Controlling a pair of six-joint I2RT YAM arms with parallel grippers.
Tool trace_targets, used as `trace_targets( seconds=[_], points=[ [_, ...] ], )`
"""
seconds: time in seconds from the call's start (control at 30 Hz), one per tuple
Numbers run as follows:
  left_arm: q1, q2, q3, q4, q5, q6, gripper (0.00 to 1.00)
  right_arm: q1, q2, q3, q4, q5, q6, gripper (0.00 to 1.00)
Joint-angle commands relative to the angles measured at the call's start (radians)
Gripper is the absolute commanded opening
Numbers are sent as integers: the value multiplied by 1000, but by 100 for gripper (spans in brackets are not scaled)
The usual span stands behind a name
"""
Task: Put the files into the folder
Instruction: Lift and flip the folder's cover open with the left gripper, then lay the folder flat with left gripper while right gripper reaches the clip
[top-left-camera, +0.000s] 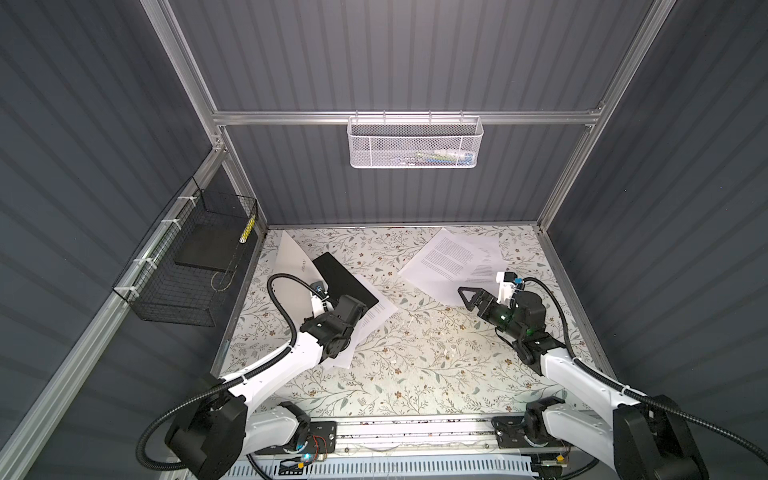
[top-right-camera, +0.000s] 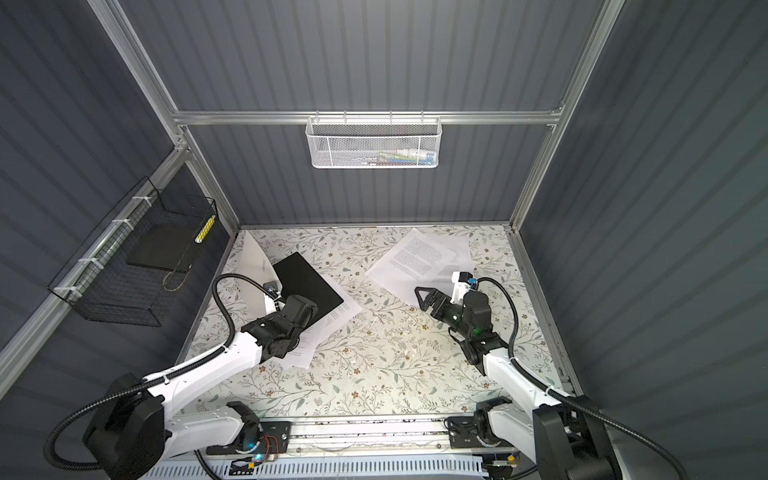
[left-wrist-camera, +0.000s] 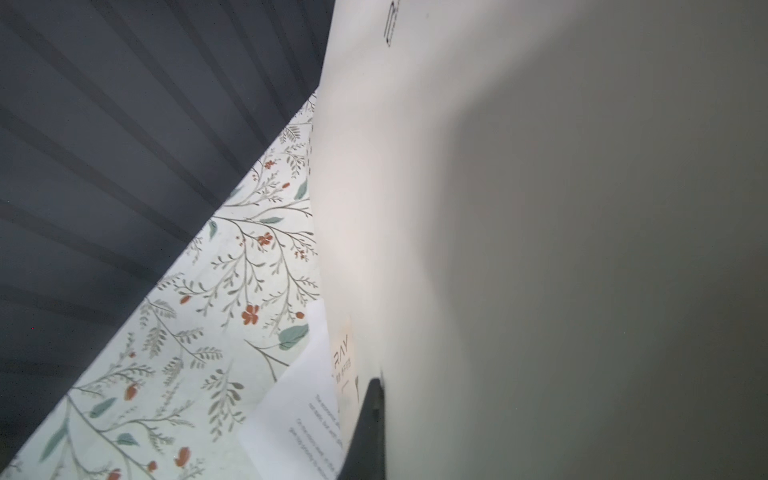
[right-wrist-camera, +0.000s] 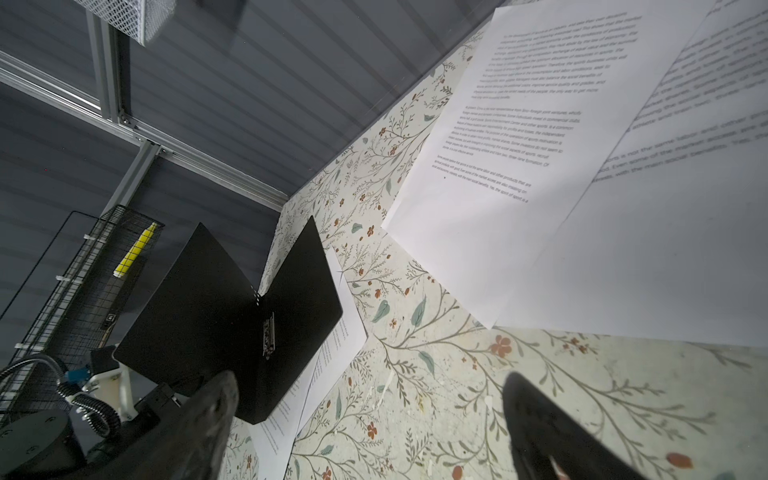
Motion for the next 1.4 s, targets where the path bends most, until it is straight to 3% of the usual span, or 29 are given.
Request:
trace_targets(
  seconds=[0.0,0.13,0.43,0.73,1.03,1.17,1.27,1.37],
  points=[
    [-37,56,-73,-14,217,-183,0,7,-39,-14,-12,15,14,98],
    [-84,91,-133,90,220,-167,0,8,-87,-31,-52,56,5,98],
    [-180,211,-93,346,327,55,0,2,-195,-55,-140,135,-26,99],
    [-275,450,57,546,450,37,0,-60,-189,-7,-209,97,-45,99],
    [-379,610,333,572,493,21,0,-134,-169,59,-303,77,-102,99],
    [-406,600,406,472,430,-4,0,-164,-139,102,-345,53,-132,99],
    [-408,518,373,396,334,-46,0,-164,-101,142,-397,56,-180,99],
    [-407,433,314,431,305,-36,0,-164,-62,167,-410,39,-208,99]
  ],
)
